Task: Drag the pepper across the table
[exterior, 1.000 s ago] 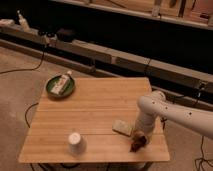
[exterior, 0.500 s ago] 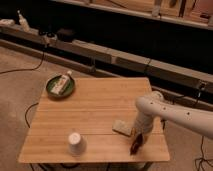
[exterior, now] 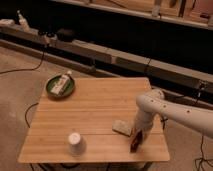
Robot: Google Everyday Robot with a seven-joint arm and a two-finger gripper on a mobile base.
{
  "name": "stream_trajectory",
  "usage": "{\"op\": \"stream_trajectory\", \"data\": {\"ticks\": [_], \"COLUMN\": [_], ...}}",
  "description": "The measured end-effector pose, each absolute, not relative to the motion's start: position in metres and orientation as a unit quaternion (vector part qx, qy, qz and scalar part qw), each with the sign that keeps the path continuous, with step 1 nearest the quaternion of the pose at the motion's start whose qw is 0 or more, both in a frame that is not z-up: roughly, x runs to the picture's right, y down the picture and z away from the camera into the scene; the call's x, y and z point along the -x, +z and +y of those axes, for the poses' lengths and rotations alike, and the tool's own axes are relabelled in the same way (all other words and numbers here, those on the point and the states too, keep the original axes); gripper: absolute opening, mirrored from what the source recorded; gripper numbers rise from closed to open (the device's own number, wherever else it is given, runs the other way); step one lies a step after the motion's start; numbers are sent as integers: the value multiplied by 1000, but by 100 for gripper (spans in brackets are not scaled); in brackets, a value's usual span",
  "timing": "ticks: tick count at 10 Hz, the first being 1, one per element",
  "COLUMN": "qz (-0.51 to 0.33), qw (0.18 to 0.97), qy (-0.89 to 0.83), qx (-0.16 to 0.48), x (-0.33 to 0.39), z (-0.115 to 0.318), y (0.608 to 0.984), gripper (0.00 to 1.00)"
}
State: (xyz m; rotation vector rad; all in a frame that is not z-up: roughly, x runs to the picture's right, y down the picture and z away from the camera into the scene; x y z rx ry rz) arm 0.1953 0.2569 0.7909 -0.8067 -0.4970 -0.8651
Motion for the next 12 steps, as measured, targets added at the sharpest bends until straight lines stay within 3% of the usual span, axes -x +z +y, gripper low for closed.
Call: {"op": "stream_trajectory", "data": {"ticks": [5,12], "qz": [-222,-218], "qw": [811,810], "qy": [-413,-461], "qx": [349,289], "x": [-171,-112], "z": [210,180], "y": [817,843], "gripper": [36,36]}}
